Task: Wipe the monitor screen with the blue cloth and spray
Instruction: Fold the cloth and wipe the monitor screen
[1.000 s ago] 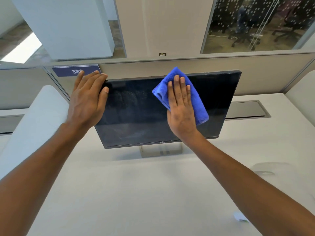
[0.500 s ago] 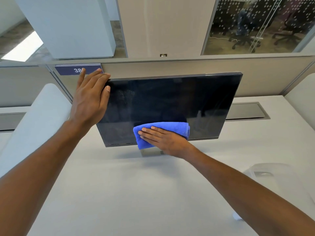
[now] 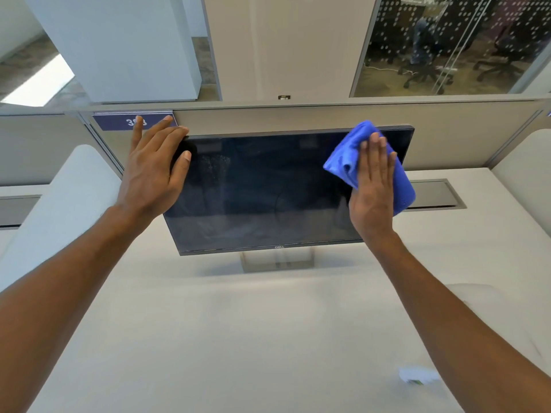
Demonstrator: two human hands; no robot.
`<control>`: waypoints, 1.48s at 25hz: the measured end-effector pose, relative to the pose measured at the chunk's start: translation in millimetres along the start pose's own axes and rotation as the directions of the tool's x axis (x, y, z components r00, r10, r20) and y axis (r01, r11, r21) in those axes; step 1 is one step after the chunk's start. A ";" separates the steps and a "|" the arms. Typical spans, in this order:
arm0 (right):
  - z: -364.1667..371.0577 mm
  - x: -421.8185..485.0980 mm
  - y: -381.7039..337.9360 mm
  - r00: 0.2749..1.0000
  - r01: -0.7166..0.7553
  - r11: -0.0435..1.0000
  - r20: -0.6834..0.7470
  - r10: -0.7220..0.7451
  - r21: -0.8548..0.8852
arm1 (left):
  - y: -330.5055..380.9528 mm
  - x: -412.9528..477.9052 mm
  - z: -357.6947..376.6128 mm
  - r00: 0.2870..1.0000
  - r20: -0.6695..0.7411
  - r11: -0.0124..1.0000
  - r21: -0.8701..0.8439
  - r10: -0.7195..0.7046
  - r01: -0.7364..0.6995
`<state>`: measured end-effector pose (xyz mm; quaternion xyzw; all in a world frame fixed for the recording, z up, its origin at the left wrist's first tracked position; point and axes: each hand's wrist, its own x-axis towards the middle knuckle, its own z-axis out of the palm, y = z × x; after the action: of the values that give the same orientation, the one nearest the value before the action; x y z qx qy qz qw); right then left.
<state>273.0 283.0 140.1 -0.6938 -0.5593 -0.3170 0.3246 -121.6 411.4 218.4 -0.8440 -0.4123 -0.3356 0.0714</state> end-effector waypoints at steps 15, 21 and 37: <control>35.7 3.2 -166.6 0.967 0.230 0.943 0.054 -0.249 0.242 | -5.3 -2.3 2.7 1.000 -0.019 0.999 -0.034 0.008 -0.008; 44.0 -42.8 -151.3 0.638 0.691 0.688 0.258 -0.725 0.223 | -7.3 -1.9 1.9 1.000 -0.014 0.999 -0.028 0.021 -0.021; 5.4 -2.6 -41.0 0.863 0.498 0.867 0.100 -0.494 -0.007 | 0.9 -1.4 2.7 0.999 -0.006 0.998 -0.033 -0.054 0.054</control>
<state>232.8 292.5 138.8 -0.5463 -0.7284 -0.3653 0.1939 -120.2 411.0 215.6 -0.8325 -0.4290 -0.3470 0.0500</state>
